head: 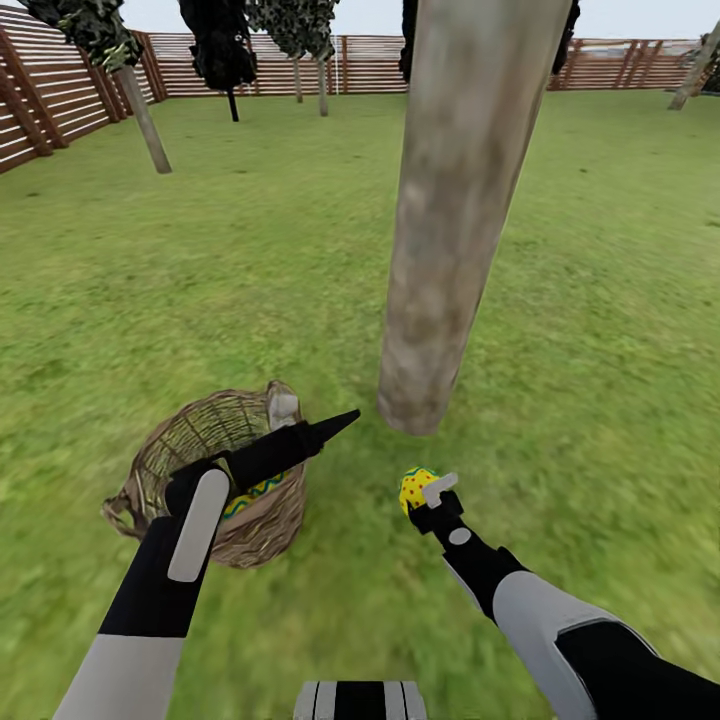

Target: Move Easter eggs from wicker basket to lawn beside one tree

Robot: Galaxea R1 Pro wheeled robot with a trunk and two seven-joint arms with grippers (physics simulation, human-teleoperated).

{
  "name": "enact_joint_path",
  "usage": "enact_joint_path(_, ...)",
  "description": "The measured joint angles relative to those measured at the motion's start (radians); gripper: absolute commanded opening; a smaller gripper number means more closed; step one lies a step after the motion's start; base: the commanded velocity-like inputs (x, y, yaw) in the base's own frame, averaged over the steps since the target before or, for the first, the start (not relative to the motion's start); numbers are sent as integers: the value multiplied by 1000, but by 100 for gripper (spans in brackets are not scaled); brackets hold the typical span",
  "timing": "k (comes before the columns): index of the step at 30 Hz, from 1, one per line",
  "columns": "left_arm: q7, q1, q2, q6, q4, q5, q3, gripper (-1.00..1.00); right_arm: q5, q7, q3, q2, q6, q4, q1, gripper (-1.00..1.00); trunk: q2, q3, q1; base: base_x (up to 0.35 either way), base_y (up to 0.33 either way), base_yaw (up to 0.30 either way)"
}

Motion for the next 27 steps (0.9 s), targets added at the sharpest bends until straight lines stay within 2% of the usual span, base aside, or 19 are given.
enact_joint_path(4, 0, 0, 0, 1, 0, 0, 0, 100, -4, -44, -1, -2, -2, 0, -2, -100, -1, -15, 2, 0, 0, 0)
enact_joint_path(13, 0, 0, 0, 1, -1, 1, 0, 100, -7, -51, -4, 0, -8, -8, -3, -100, -3, -50, 6, 0, 0, 0)
enact_joint_path(17, 0, 0, 0, 1, 0, 4, 0, 100, -10, -99, -4, 1, -9, -26, -3, -100, -4, -66, 8, 0, 0, 0)
enact_joint_path(27, 0, 0, 0, 1, -1, 5, 0, 100, -9, -104, -2, 8, -25, -26, -3, -100, -6, -104, 12, 0, 0, 0)
